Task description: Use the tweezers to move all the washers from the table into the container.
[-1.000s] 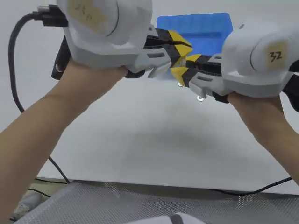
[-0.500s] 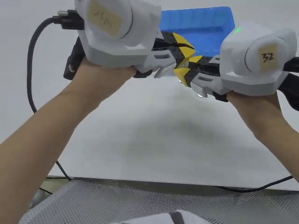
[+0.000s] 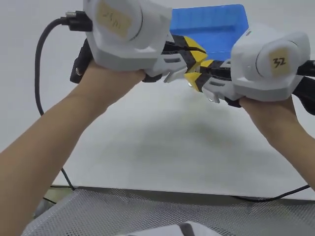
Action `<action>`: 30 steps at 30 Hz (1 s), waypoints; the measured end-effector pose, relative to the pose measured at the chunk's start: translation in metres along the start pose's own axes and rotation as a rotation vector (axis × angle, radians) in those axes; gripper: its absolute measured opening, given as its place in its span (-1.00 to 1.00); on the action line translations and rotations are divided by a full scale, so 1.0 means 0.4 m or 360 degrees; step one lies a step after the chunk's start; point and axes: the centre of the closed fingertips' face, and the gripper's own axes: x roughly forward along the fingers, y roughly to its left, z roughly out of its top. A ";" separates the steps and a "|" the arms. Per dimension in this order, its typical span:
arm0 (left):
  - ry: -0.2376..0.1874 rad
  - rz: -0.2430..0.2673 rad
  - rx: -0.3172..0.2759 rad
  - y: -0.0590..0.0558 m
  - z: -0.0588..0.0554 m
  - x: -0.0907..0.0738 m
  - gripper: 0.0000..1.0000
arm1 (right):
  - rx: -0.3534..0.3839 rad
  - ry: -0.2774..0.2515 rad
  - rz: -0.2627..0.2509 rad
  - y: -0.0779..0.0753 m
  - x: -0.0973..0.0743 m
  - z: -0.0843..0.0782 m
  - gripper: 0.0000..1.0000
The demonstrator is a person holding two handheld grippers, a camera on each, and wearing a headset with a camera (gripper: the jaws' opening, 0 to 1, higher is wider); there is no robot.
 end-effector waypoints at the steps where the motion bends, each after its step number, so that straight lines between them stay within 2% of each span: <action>1: 0.0003 -0.0003 0.0004 -0.001 0.000 0.000 -1.00 | -0.0048 0.0013 -0.0004 -0.001 0.000 -0.001 -0.92; 4: 0.0022 -0.0013 0.0029 -0.007 0.001 0.000 -1.00 | -0.0069 0.0029 -0.0035 -0.001 0.000 -0.001 -0.93; 8: 0.0026 -0.0015 0.0043 -0.015 0.007 -0.008 -1.00 | -0.0066 0.0028 -0.0026 0.001 -0.008 0.003 -0.93; 12: 0.0006 -0.0011 0.0063 -0.020 0.034 -0.028 -1.00 | -0.0097 0.0008 -0.0031 0.005 -0.026 0.029 -0.93; 16: -0.0030 0.0009 0.0126 -0.017 0.069 -0.047 -1.00 | -0.0138 -0.0038 -0.0054 0.000 -0.048 0.074 -0.93; 20: -0.0076 0.0034 0.0176 -0.004 0.109 -0.067 -1.00 | -0.0162 -0.0101 -0.0082 -0.011 -0.065 0.121 -0.93; 24: -0.0104 0.0067 0.0208 0.010 0.133 -0.074 -1.00 | -0.0205 -0.0133 -0.0109 -0.026 -0.066 0.150 -0.94; 25: -0.0118 0.0102 0.0219 0.022 0.139 -0.074 -1.00 | -0.0221 -0.0135 -0.0117 -0.030 -0.064 0.153 -0.94; 26: -0.0130 0.0120 0.0206 0.028 0.143 -0.074 -1.00 | -0.0223 -0.0139 -0.0125 -0.037 -0.062 0.159 -0.94; 28: -0.0171 0.0188 0.0118 0.051 0.153 -0.073 -1.00 | -0.0206 -0.0159 -0.0128 -0.050 -0.060 0.170 -0.95; 30: -0.0195 0.0202 0.0118 0.061 0.161 -0.073 -1.00 | -0.0191 -0.0180 -0.0129 -0.062 -0.057 0.179 -0.95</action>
